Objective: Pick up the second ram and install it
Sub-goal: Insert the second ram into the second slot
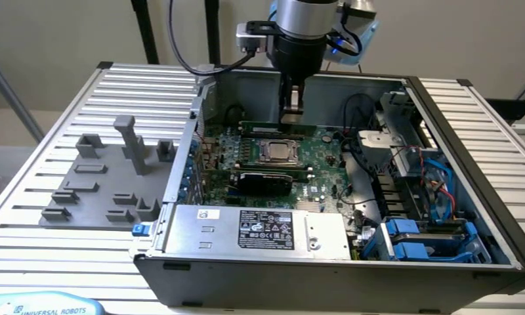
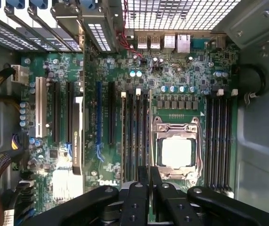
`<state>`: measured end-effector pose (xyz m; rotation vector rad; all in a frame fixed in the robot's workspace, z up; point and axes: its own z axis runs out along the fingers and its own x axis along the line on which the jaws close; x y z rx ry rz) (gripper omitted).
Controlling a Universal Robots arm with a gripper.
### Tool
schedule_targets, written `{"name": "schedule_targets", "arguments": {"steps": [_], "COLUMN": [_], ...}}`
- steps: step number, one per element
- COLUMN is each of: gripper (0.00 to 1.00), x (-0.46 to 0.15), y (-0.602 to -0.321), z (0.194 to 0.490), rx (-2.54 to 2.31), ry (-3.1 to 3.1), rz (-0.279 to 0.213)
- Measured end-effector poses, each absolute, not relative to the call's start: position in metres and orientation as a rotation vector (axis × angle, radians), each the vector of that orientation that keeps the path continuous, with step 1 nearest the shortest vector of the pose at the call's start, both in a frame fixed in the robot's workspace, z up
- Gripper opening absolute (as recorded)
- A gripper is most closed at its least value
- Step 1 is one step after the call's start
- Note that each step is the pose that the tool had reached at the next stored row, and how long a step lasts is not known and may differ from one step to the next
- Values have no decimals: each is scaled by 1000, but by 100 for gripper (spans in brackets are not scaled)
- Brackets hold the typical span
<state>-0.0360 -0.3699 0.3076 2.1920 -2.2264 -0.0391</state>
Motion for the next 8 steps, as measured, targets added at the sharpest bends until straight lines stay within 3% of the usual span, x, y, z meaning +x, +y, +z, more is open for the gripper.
{"name": "schedule_targets", "arguments": {"steps": [8], "gripper": [13], "x": [-36], "y": [-370], "z": [293], "rx": [2192], "ry": [-2227], "rz": [-39]}}
